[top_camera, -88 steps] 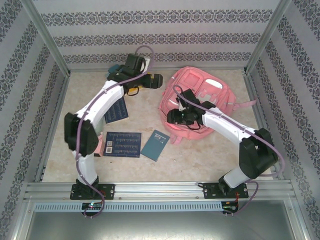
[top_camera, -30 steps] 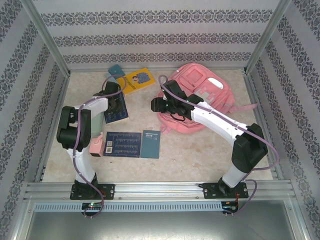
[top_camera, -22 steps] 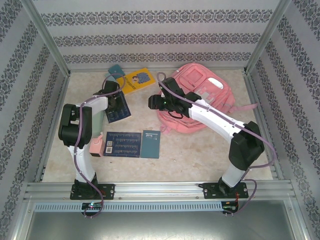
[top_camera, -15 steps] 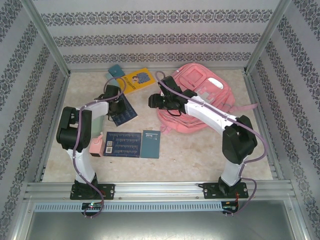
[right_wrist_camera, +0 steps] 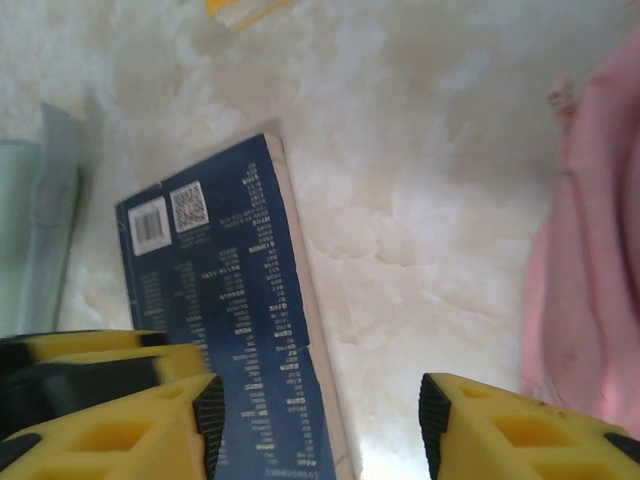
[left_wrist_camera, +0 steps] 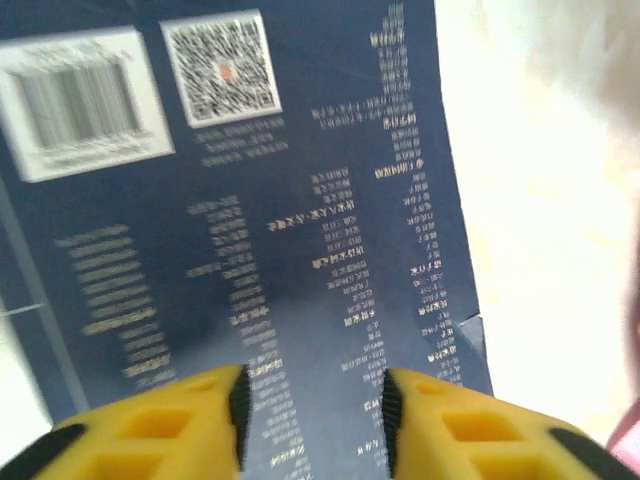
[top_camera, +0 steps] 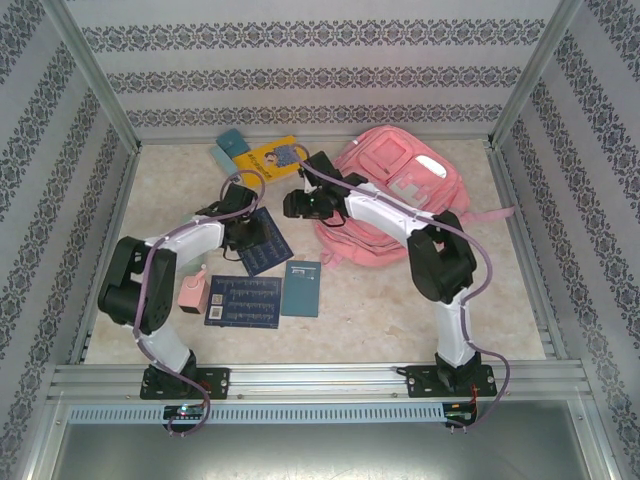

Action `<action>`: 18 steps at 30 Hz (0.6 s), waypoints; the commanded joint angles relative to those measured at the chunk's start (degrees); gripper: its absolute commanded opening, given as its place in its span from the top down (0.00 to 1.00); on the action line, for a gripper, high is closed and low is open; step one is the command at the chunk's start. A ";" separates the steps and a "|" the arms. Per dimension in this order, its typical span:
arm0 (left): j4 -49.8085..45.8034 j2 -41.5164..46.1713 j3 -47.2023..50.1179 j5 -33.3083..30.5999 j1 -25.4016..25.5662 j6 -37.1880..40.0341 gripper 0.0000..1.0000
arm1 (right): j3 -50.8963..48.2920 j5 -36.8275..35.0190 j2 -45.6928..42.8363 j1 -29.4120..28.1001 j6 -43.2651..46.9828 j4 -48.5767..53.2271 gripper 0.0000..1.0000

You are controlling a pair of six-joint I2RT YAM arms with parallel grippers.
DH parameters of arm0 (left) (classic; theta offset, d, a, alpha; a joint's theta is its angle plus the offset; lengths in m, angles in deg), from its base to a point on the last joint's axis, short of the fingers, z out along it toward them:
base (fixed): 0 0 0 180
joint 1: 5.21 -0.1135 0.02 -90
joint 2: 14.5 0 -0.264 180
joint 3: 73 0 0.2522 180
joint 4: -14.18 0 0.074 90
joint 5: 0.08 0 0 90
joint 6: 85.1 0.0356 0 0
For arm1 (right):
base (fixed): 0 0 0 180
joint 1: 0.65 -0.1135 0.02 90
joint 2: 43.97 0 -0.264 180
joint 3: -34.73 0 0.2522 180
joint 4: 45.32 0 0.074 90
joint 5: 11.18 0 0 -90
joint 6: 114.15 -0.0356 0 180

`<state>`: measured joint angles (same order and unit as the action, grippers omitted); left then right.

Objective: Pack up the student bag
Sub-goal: Move the book to the center of the table, then pick up the book at the center of the table.

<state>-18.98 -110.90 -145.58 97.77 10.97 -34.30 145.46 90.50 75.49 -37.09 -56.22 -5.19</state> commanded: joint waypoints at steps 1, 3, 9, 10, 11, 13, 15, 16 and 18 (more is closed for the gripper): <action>-4.97 3.60 1.32 -4.07 -1.25 -2.96 0.56 | 3.49 2.01 3.39 -0.61 2.87 2.06 0.47; -4.44 4.79 3.34 -4.95 -1.90 -4.42 0.55 | 4.55 2.03 5.08 -1.07 3.96 2.25 0.47; 2.74 5.62 11.28 -0.57 -5.23 -8.79 0.42 | 6.20 2.23 8.64 -2.84 6.64 4.12 0.48; 4.02 5.64 12.40 -0.01 -5.61 -9.25 0.42 | 6.09 2.12 8.91 -3.10 6.91 4.08 0.48; 5.92 5.63 13.57 0.89 -5.94 -9.62 0.42 | 5.82 2.32 9.24 -3.32 7.11 4.12 0.48; 9.49 5.57 15.43 3.37 -6.47 -9.75 0.41 | 5.61 2.83 9.97 -3.81 7.28 4.13 0.48; 11.98 5.27 16.59 4.77 -6.55 -10.02 0.40 | 5.53 2.41 10.85 -4.46 7.44 4.34 0.48; 12.59 5.09 16.85 5.06 -6.61 -10.02 0.40 | 5.63 2.20 11.17 -4.81 7.55 4.52 0.48; 14.07 4.58 17.55 6.07 -6.85 -10.09 0.41 | 5.85 2.62 12.05 -5.32 7.41 4.89 0.48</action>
<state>-11.70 -104.19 -130.28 99.61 4.39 -42.85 150.01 92.25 85.70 -41.46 -50.19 -2.33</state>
